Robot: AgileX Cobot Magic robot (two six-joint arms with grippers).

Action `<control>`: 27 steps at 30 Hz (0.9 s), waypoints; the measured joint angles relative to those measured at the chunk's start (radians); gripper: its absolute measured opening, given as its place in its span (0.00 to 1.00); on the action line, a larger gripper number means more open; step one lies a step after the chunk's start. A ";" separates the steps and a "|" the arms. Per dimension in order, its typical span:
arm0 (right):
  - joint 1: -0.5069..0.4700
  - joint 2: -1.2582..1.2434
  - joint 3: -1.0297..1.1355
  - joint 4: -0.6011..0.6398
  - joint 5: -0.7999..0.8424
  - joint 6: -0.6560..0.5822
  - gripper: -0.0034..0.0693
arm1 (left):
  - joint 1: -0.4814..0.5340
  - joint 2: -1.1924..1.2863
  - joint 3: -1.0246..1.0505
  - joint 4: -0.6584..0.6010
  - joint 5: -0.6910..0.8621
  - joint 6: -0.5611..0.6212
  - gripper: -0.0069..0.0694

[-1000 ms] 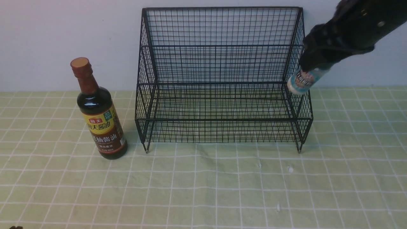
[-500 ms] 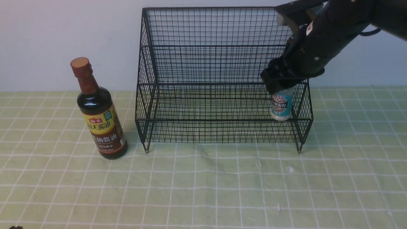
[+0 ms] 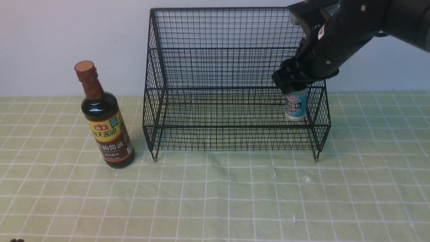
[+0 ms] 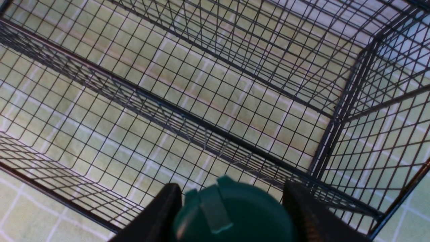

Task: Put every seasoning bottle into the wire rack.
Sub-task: Use the right arm to put the condiment bottle back on the shelf

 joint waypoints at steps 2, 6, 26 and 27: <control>0.000 0.010 0.000 0.000 0.010 0.000 0.53 | 0.000 0.000 0.000 0.000 0.000 0.000 0.08; 0.000 0.041 0.000 -0.002 0.037 0.000 0.53 | 0.000 0.000 0.000 0.000 0.000 0.000 0.08; 0.000 0.122 0.000 0.010 0.100 0.020 0.60 | 0.000 0.000 0.000 0.000 0.000 0.000 0.08; 0.000 0.122 -0.002 0.010 0.102 0.025 0.63 | 0.000 0.000 0.000 0.000 0.000 0.000 0.08</control>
